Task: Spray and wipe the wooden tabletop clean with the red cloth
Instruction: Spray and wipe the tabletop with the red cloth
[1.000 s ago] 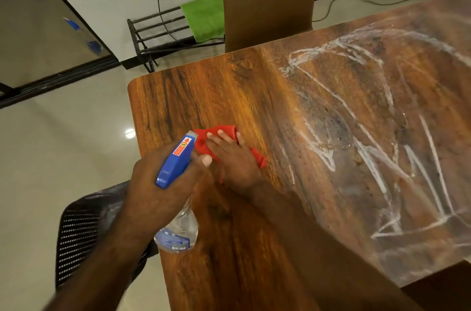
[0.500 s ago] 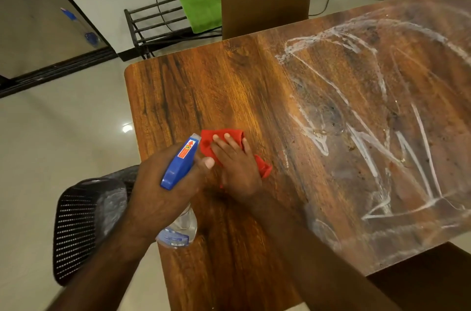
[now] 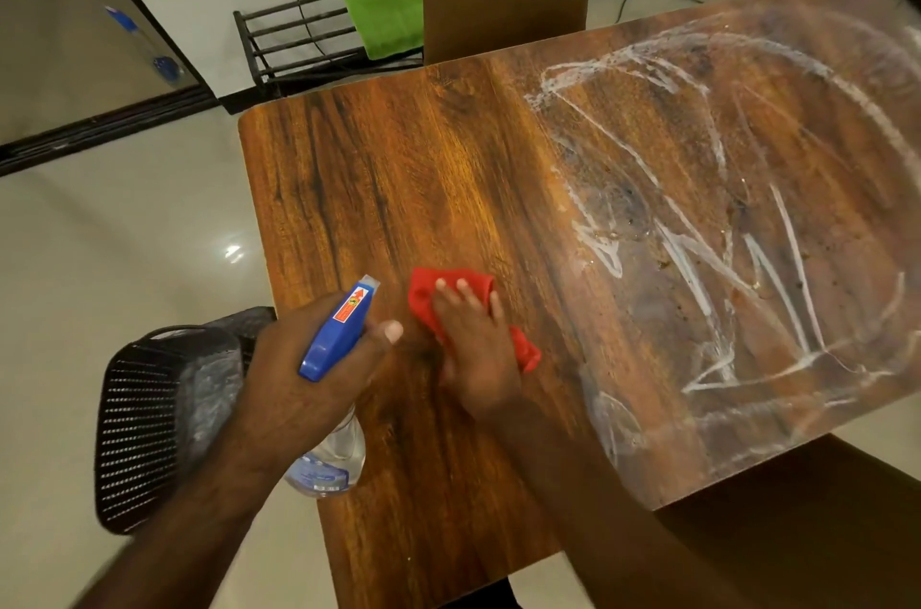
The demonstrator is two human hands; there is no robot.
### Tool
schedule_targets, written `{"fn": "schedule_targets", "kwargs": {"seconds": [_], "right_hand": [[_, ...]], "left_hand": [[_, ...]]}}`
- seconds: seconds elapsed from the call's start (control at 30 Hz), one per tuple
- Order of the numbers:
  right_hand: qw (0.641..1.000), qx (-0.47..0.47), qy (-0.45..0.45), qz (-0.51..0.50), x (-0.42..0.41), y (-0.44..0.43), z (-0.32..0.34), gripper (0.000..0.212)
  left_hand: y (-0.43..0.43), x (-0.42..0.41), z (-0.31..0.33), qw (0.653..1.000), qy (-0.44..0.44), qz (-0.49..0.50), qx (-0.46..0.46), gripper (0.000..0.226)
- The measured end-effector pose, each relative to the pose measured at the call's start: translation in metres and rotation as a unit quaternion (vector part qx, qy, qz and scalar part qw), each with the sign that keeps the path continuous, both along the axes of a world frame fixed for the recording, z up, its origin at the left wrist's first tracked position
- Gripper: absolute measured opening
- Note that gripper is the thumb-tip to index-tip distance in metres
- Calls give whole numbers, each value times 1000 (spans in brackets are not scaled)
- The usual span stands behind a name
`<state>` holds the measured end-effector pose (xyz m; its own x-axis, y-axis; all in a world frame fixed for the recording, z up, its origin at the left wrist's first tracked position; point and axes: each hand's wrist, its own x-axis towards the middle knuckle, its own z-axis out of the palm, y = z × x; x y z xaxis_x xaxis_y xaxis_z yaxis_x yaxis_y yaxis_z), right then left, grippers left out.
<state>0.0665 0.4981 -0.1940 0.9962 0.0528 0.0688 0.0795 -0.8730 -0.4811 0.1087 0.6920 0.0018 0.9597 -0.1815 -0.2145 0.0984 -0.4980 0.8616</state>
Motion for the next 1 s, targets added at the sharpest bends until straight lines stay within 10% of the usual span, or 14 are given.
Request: {"fn": "schedule_targets", "kwargs": {"seconds": [0.1, 0.27, 0.4, 0.63, 0.87, 1.0], "right_hand": [[992, 6, 11, 124, -20, -20, 0, 76], [991, 14, 29, -129, 15, -113, 8, 65], [981, -2, 26, -191, -7, -65, 10, 67], [996, 26, 46, 72, -100, -30, 12, 80], [974, 34, 44, -219, -73, -101, 18, 66], [988, 68, 37, -136, -136, -3, 21, 81]], "left_hand": [[-5, -14, 12, 1000, 8, -4, -24, 48], [13, -29, 16, 999, -2, -33, -30, 13], [30, -36, 0, 998, 20, -52, -2, 42], [21, -54, -2, 998, 1, -60, 33, 28], [20, -72, 2, 996, -27, -88, 13, 23], [23, -82, 2, 994, -33, -107, 21, 26]]}}
